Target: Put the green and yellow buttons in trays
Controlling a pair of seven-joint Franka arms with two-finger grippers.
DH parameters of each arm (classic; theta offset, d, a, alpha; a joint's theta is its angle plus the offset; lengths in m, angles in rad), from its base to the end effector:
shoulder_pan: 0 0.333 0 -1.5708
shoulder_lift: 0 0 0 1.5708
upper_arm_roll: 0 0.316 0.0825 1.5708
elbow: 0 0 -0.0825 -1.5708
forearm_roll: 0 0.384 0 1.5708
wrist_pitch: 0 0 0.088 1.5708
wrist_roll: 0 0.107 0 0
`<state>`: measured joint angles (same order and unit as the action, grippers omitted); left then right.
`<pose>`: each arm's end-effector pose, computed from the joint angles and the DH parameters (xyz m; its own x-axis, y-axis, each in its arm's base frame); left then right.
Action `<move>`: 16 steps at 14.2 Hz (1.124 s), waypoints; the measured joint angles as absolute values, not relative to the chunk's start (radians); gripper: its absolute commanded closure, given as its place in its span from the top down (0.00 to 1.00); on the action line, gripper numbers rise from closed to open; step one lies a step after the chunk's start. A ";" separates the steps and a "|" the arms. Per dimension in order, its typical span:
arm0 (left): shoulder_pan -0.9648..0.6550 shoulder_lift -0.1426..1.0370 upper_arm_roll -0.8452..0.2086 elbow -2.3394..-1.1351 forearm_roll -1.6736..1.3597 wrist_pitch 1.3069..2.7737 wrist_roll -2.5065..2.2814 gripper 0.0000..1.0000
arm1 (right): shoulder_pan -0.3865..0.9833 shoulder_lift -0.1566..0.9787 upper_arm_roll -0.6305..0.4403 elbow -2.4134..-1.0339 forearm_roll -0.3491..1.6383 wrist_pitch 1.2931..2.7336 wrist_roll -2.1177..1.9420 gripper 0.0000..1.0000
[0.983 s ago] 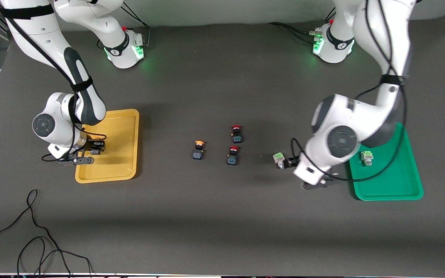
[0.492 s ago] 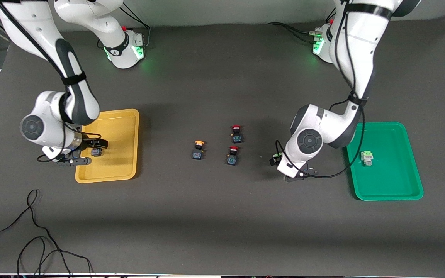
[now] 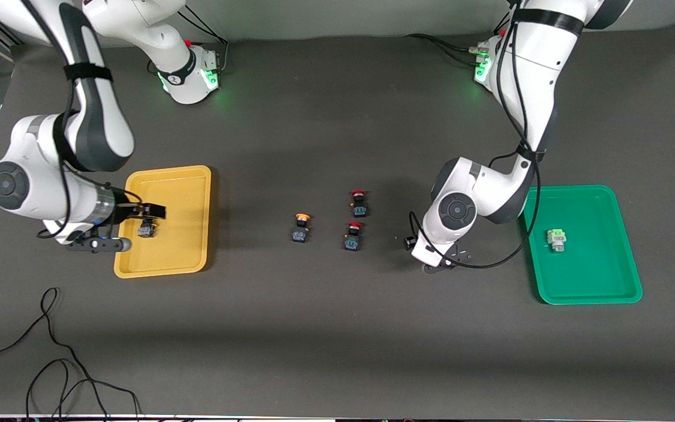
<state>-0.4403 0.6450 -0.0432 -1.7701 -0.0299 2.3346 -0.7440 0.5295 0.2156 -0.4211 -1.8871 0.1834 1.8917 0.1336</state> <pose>0.5778 -0.3017 0.1903 0.9541 0.2854 -0.0904 0.2847 -0.9584 -0.0209 0.5782 0.0864 0.3877 0.9758 -0.0928 -0.1982 -0.1039 -0.9935 -0.0463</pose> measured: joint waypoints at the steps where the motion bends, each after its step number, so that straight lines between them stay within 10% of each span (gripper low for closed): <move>1: -0.440 0.642 -0.043 -1.770 -0.030 2.334 -0.749 0.00 | 0.571 0.221 -0.419 -1.871 0.226 1.887 0.186 1.00; 4: -0.439 0.619 -0.040 -1.745 -0.032 2.293 -0.766 0.00 | 0.680 0.275 -0.414 -1.809 0.310 1.889 0.351 1.00; 11: -0.156 0.329 -0.013 -1.590 -0.117 1.680 -0.302 0.00 | 0.889 0.548 -0.410 -1.666 0.402 2.041 0.552 1.00; 16: 0.180 0.331 -0.003 -1.628 0.041 1.684 0.158 0.00 | 0.930 0.684 -0.410 -1.659 0.408 2.149 0.553 1.00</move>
<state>0.1805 0.3313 -0.0034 -1.6280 0.0407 1.6843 0.1584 0.9297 0.6839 -0.4096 -1.6594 0.4084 2.1494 0.5527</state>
